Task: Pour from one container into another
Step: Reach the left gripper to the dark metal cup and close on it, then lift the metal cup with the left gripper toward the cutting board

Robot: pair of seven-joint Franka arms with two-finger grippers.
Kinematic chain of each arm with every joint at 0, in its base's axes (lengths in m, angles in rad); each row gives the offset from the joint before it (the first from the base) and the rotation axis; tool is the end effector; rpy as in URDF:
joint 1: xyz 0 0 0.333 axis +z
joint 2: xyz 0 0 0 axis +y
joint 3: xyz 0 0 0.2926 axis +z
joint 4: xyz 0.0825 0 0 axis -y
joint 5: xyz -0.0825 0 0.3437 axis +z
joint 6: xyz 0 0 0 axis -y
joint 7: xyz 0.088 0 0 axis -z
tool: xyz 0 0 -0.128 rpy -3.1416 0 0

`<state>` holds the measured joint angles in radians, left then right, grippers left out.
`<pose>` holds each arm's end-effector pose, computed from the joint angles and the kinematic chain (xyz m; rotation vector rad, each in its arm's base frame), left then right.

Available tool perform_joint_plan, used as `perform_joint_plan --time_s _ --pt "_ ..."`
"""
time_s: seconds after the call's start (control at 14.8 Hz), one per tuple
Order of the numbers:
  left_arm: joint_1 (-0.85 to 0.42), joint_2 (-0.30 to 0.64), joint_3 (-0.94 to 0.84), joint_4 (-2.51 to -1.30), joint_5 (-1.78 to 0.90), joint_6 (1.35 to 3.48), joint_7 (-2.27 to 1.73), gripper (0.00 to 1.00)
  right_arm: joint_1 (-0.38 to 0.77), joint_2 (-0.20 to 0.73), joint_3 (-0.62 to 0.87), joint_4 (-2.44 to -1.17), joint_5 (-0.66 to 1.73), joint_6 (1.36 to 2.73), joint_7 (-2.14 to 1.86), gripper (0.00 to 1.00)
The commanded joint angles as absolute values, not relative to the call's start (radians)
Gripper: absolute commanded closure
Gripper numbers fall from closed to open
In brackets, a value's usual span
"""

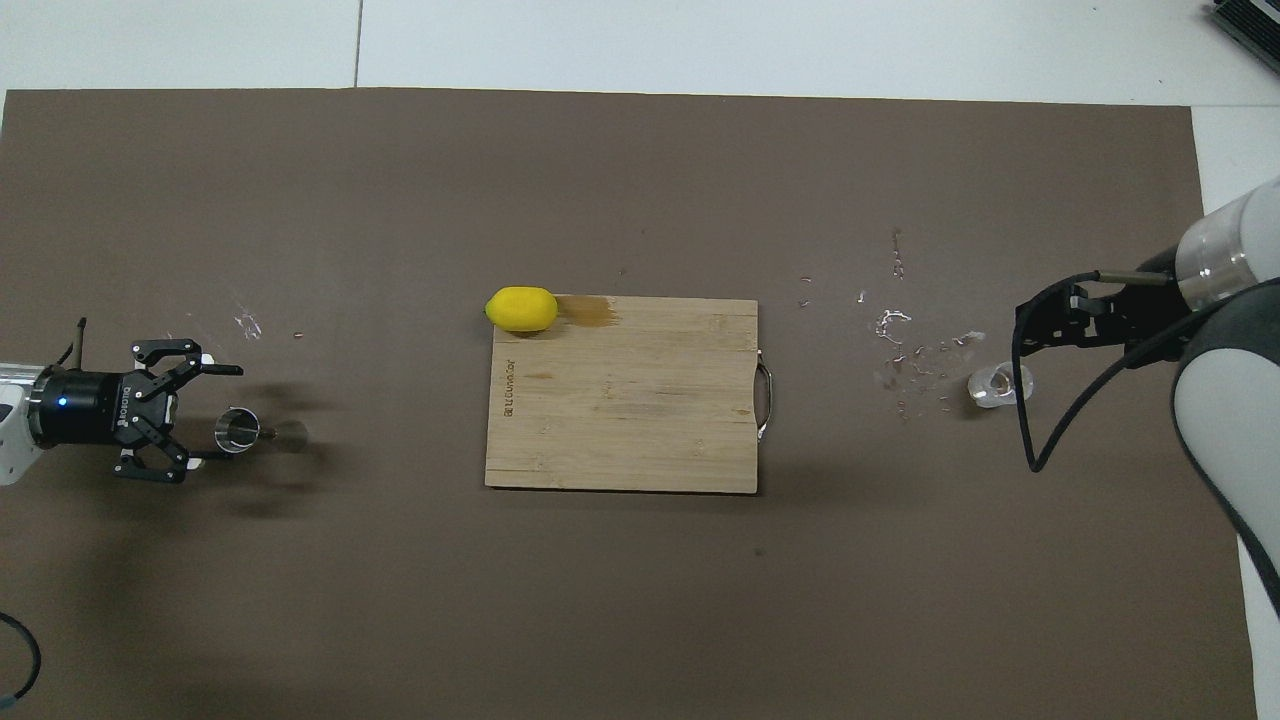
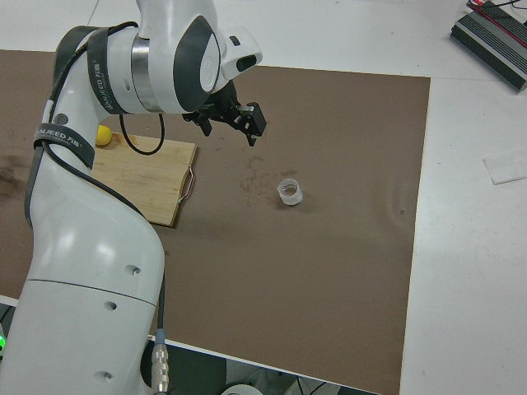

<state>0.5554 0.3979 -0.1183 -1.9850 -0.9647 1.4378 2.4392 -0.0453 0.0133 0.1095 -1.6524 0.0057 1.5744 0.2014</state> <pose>0.4805 0.1008 0.2793 1.3406 -1.4162 0.9843 0.5112 0.0333 0.5386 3.1259 -0.2151 -0.1432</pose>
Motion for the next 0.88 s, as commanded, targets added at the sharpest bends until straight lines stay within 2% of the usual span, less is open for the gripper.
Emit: perform_joint_plan --time_s 0.0,0.2,0.34,0.41,0.54,0.81 --pt "0.548 0.397 -0.107 -2.013 -0.983 1.439 2.482 0.0 -0.048 -0.014 0.114 -1.687 0.005 1.598 0.213 0.0" --pt "0.541 0.396 -0.106 -2.013 -0.982 1.44 2.482 0.01 -0.048 -0.014 0.114 -1.687 0.003 1.618 0.222 0.0" --pt "0.541 0.396 -0.106 -2.013 -0.982 1.443 2.482 0.19 -0.046 -0.014 0.113 -1.687 0.002 1.62 0.227 0.01" --pt "0.541 0.397 -0.106 -2.013 -0.982 1.451 2.482 0.31 -0.045 -0.014 0.114 -1.687 -0.002 1.623 0.233 0.01" --pt "0.545 0.397 -0.106 -2.005 -0.983 1.468 2.48 0.47 -0.041 -0.014 0.114 -1.687 -0.014 1.628 0.241 0.01" --pt "0.546 0.397 -0.106 -2.002 -0.983 1.479 2.477 0.5 -0.041 -0.018 0.115 -1.687 -0.017 1.647 0.244 0.01"
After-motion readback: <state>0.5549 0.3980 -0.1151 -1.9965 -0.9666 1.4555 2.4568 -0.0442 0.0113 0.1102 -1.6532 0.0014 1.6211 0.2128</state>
